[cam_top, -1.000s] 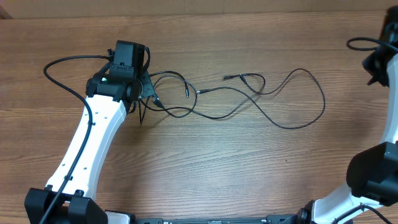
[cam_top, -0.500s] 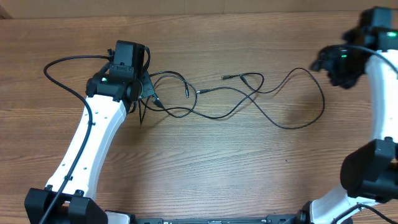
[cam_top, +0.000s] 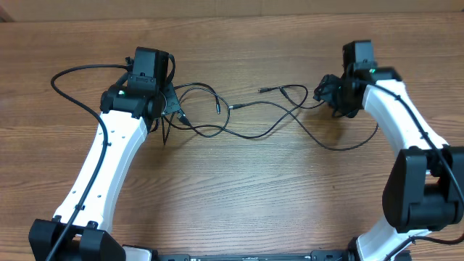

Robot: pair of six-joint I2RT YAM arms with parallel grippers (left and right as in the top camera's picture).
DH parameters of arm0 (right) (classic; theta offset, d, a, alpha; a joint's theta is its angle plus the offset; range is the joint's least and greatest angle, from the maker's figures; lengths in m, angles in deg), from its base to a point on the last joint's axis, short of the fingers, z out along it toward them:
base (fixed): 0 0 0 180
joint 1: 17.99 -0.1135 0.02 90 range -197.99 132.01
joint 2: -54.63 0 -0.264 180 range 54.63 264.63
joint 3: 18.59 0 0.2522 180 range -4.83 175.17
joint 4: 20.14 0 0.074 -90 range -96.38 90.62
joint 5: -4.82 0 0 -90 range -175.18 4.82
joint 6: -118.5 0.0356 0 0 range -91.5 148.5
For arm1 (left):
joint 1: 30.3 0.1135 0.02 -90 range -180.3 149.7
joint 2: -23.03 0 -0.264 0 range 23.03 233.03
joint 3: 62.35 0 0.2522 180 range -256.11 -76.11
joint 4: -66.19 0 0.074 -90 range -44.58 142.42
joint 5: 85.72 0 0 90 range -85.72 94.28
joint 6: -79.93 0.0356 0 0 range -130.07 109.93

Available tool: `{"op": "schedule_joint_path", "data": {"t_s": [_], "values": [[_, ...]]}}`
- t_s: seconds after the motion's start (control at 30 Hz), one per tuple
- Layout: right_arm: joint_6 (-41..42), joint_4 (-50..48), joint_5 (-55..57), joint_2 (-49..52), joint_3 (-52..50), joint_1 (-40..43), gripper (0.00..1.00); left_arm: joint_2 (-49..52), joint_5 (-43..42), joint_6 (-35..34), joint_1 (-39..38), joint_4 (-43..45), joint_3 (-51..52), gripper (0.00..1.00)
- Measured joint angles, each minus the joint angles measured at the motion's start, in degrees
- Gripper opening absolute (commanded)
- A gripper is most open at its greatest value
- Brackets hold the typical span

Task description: Untangle cables

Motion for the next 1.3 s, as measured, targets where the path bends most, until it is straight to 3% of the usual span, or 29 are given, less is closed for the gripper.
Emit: {"op": "schedule_joint_path", "data": {"t_s": [0.13,0.17,0.4,0.53,0.67,0.93,1.07,1.3], "values": [[3.2,-10.1,1.3,0.0,-5.9,-0.5,0.62,0.0,0.0,0.0,0.0,0.0,0.0,0.04],[3.9,-12.7,1.4,0.0,-7.3,-0.7,0.51,0.0,0.0,0.0,0.0,0.0,0.0,0.04],[8.2,-17.6,2.6,0.1,-12.1,-1.9,0.04,0.0,0.0,0.0,0.0,0.0,0.0,0.04],[8.4,-15.5,5.0,0.1,-12.0,-1.4,0.04,0.0,0.0,0.0,0.0,0.0,0.0,0.04],[6.6,-7.1,8.9,0.1,-8.5,2.4,0.04,0.0,0.0,0.0,0.0,-0.1,0.0,0.04],[-0.4,9.1,20.4,-0.6,13.1,17.2,0.04,0.0,0.0,0.0,0.0,-0.5,0.0,0.04],[-2.2,11.6,24.1,-1.7,20.5,22.9,0.04,0.0,0.0,0.0,0.0,-0.6,0.0,0.04],[-3.2,12.5,33.3,-2.4,23.8,26.8,0.04,0.0,0.0,0.0,0.0,-1.4,0.0,0.04]]}}
